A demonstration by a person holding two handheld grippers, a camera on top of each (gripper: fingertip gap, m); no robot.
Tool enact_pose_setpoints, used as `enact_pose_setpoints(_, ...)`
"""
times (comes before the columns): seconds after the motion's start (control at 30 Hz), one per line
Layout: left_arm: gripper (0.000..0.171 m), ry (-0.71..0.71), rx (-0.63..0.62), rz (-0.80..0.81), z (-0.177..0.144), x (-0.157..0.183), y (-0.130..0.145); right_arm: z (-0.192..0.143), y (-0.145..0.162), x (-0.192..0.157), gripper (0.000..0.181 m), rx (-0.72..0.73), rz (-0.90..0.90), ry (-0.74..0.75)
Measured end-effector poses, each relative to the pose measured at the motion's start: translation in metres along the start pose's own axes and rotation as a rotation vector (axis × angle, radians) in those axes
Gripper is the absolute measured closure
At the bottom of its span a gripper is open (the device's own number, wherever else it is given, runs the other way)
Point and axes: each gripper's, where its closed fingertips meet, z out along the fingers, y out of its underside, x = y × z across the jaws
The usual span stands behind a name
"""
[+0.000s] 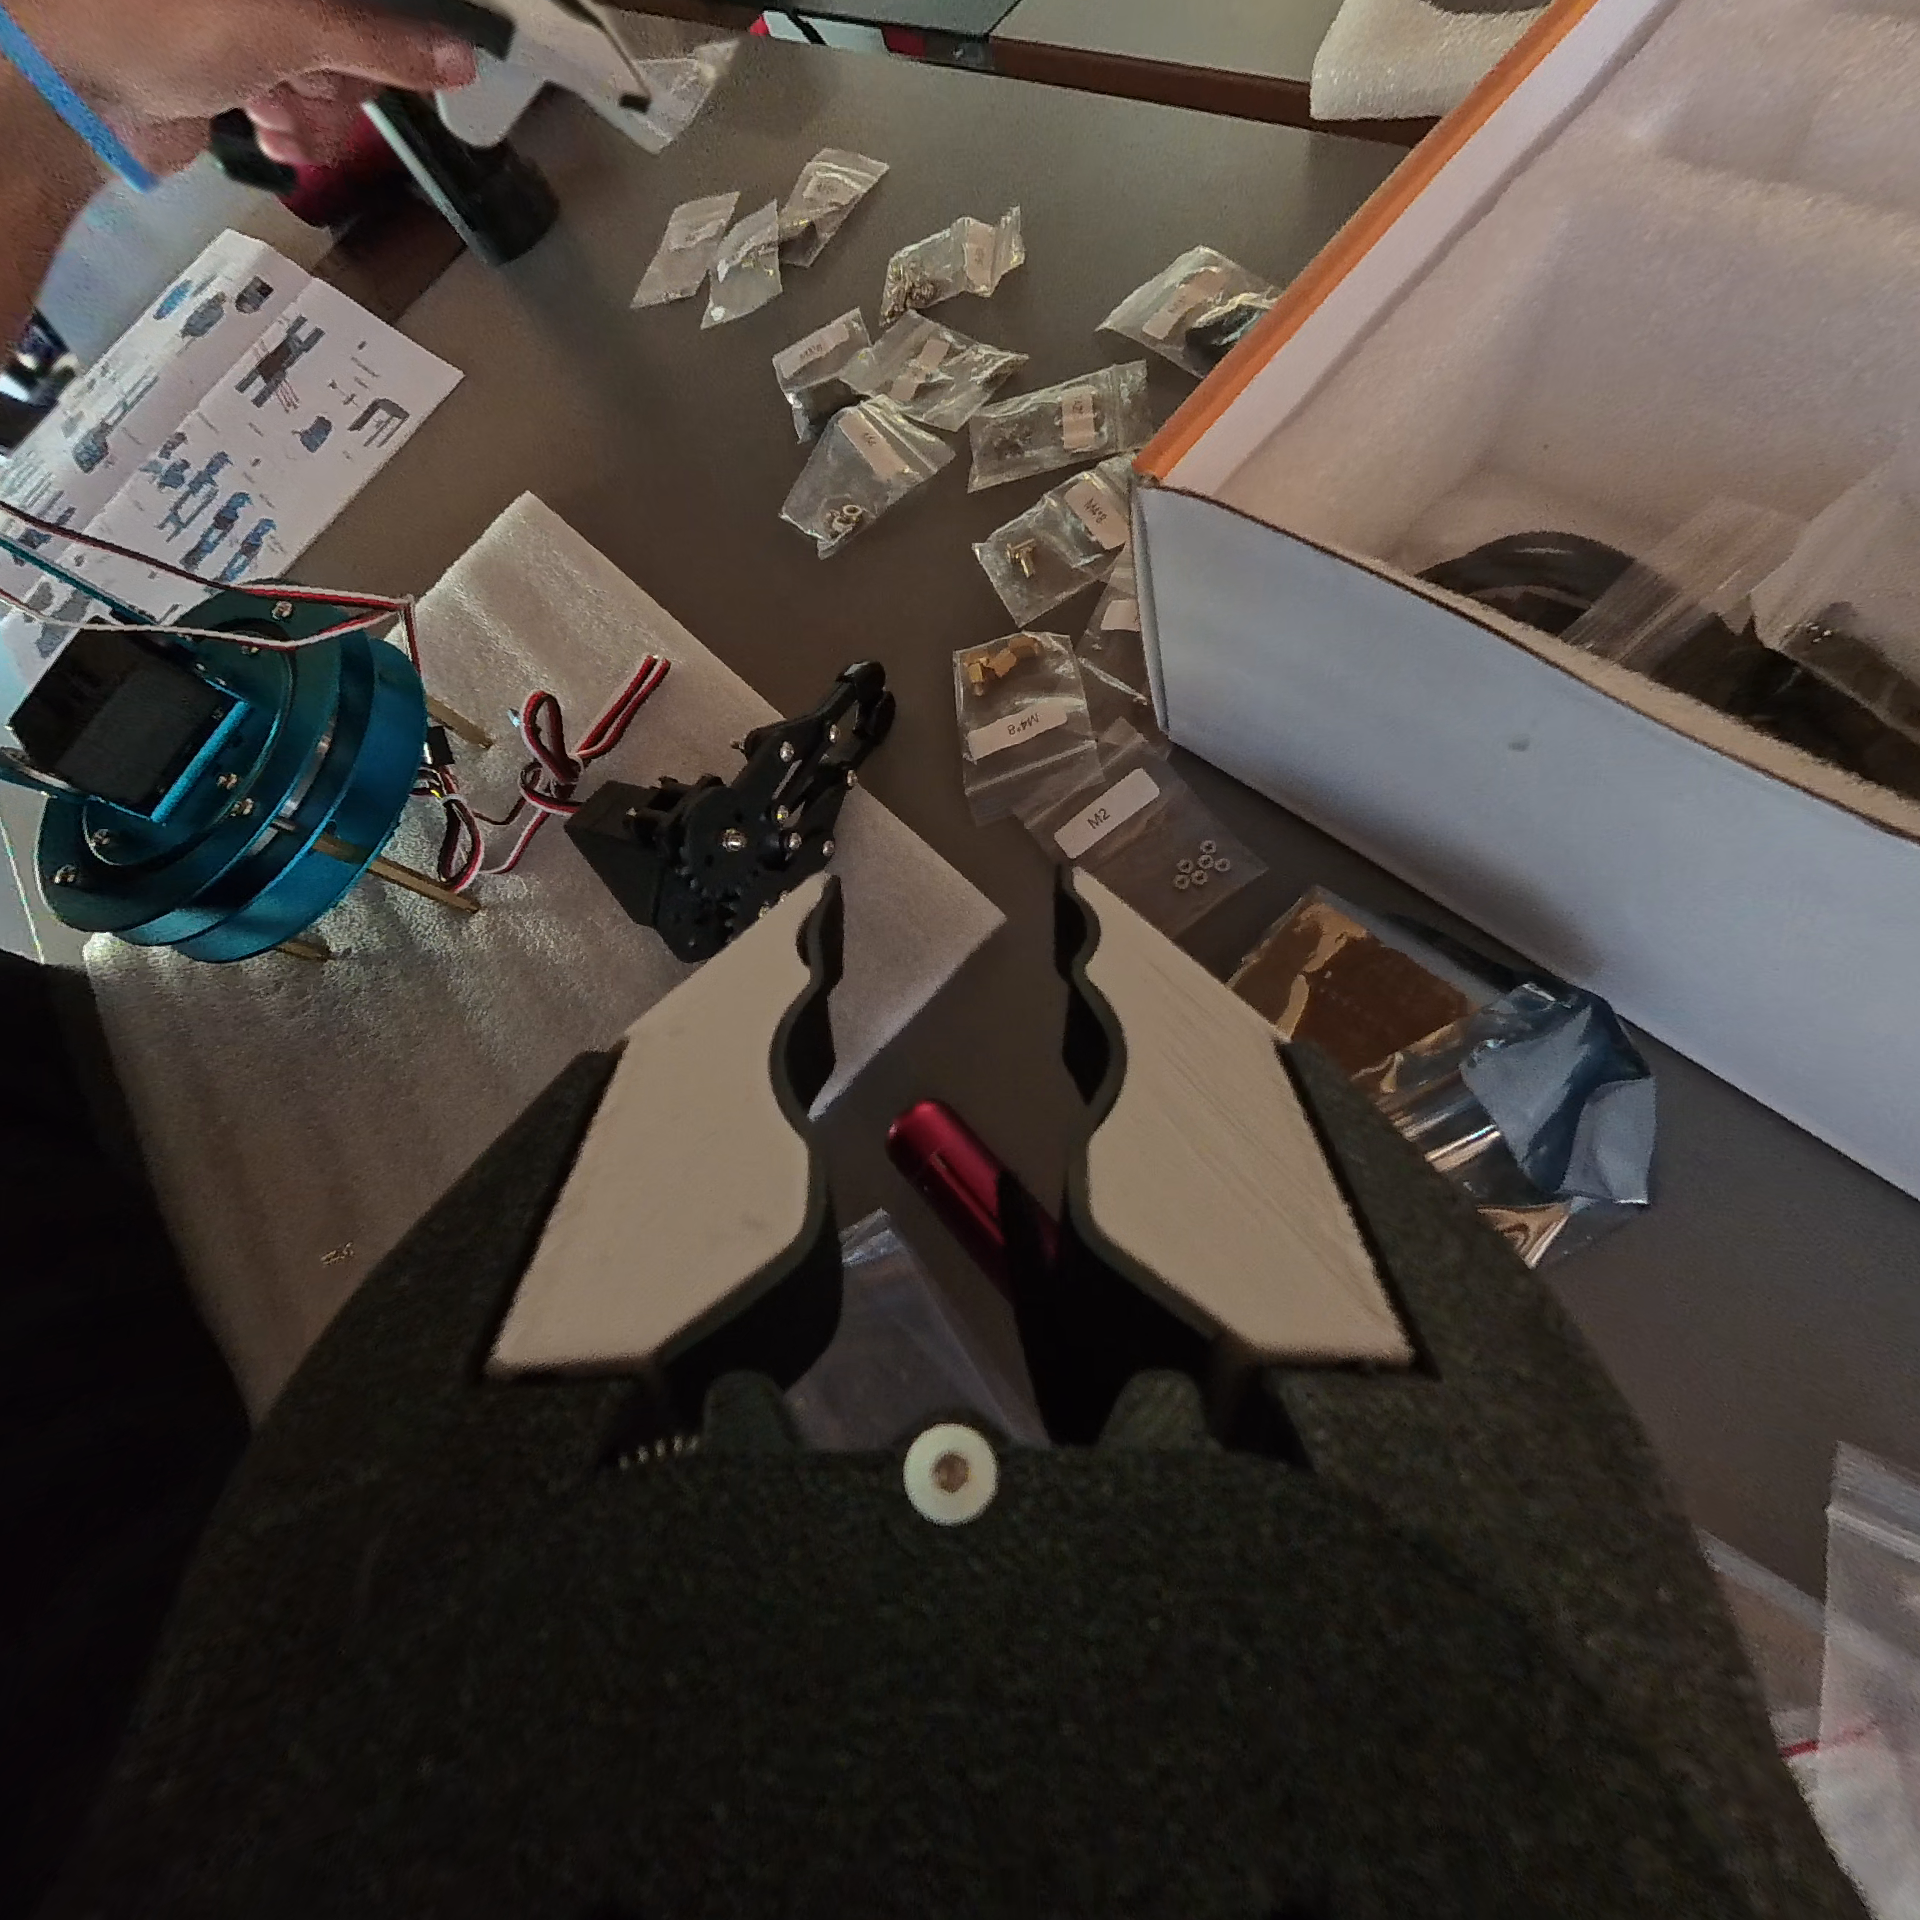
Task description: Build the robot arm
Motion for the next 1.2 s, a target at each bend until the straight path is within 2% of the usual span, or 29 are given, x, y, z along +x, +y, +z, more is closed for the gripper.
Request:
enact_pose_setpoints(0.1,0.17,0.026,-0.024,0.049,0.001,0.011,0.017,0.001,0.001,0.0,0.141,-0.001,0.003,-0.006)
enact_pose_setpoints(0.13,0.165,0.026,-0.032,0.042,0.005,0.012,0.022,0.001,0.002,0.0,0.141,-0.001,0.003,-0.009)
enact_pose_setpoints(0.2,0.14,0.033,-0.046,-0.01,0.01,0.012,0.029,0.001,0.002,0.0,0.141,-0.005,0.0,-0.013)
enact_pose_setpoints(0.33,0.122,0.117,0.072,-0.097,-0.003,0.029,0.007,-0.003,0.002,0.003,0.141,-0.004,-0.003,0.0)
enact_pose_setpoints(0.43,0.115,0.179,0.118,0.006,0.0,0.057,-0.007,-0.006,0.004,0.005,0.141,0.0,0.013,-0.002)
enact_pose_setpoints(0.5,0.115,0.202,0.11,0.054,0.012,0.072,-0.01,-0.007,0.005,0.006,0.141,-0.002,0.015,0.001)
enact_pose_setpoints(0.6,0.12,0.219,0.084,0.029,0.031,0.078,-0.008,-0.009,0.006,0.007,0.141,0.003,0.017,0.005)
enact_pose_setpoints(0.67,0.134,0.207,0.08,-0.002,0.032,0.074,-0.007,-0.01,0.006,0.008,0.141,0.002,0.02,0.005)
enact_pose_setpoints(0.77,0.164,0.238,0.087,-0.002,0.03,0.081,-0.003,-0.011,0.008,0.008,0.141,0.002,0.025,0.006)
enact_pose_setpoints(0.8,0.167,0.241,0.089,0.005,0.029,0.083,-0.002,-0.011,0.008,0.008,0.141,0.001,0.026,0.004)
enact_pose_setpoints(0.93,0.168,0.165,0.132,0.078,0.01,0.08,-0.01,-0.01,0.008,0.009,0.142,-0.004,0.024,0.004)
enact_pose_setpoints(1.03,0.167,0.005,0.163,0.107,-0.011,0.042,-0.017,-0.009,0.007,0.009,0.142,-0.001,0.023,0.002)
enact_pose_setpoints(1.13,0.167,-0.034,0.082,0.092,-0.007,0.014,0.0,-0.007,0.009,0.009,0.141,-0.006,0.027,-0.005)
enact_pose_setpoints(1.2,0.155,0.01,0.019,0.073,0.003,0.013,0.012,-0.006,0.01,0.008,0.141,-0.013,0.022,-0.003)
